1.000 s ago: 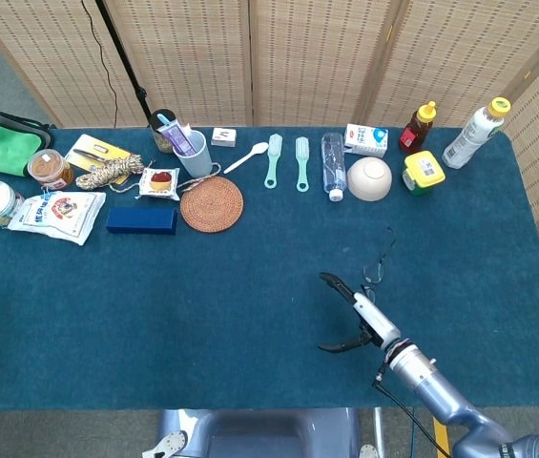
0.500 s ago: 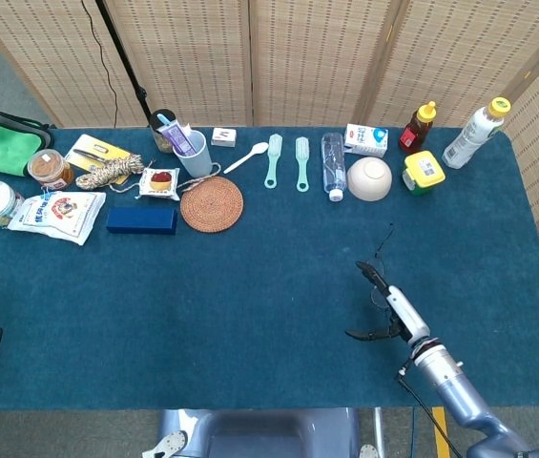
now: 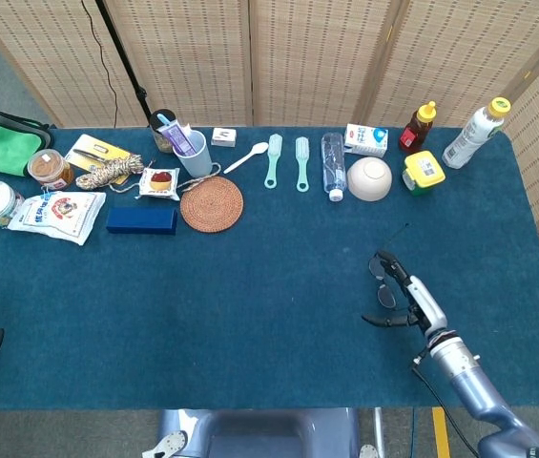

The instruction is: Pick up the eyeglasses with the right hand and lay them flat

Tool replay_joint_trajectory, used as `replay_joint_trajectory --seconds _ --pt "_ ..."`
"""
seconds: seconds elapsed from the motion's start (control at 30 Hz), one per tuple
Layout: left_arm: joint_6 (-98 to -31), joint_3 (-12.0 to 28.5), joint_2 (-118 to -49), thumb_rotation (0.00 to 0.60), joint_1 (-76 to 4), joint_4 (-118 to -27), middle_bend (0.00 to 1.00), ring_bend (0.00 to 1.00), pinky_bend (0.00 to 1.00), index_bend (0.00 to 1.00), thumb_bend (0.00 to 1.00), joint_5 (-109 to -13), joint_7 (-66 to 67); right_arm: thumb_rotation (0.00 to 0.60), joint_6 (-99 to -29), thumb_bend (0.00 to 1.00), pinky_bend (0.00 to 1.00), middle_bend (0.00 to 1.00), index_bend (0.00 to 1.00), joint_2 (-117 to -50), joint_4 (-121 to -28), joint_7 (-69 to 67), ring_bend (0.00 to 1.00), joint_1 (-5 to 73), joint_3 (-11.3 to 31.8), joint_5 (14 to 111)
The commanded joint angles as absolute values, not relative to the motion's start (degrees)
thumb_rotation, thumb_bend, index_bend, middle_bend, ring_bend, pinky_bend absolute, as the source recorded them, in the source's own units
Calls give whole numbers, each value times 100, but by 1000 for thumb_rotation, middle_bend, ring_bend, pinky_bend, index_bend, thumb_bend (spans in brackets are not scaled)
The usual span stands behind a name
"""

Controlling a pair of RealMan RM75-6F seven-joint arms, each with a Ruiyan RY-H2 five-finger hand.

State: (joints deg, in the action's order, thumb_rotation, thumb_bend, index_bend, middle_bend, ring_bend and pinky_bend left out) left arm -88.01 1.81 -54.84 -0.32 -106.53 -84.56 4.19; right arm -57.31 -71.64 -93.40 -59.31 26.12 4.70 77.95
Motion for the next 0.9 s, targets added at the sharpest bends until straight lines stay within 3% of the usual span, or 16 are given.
replay_joint_trajectory --seconds 0.03,0.57,0.9 --pt "-8806 177 -5477 600 -24 -10650 82 76 0 123 340 -8449 419 600 -5451 127 0 0 0 -7056 -8963 -6585 0 2672 536 7932" --pt "-8817 164 -5453 600 0 -10631 82 76 0 122 340 -8424 375 600 -4855 126 0 0 0 -7485 -7416 -7974 0 2683 378 8102" --pt "-8798 148 -5449 600 -9 -10663 82 76 0 122 341 -8459 369 600 -5007 127 0 0 0 -7457 -7209 -7583 0 2731 230 8527"
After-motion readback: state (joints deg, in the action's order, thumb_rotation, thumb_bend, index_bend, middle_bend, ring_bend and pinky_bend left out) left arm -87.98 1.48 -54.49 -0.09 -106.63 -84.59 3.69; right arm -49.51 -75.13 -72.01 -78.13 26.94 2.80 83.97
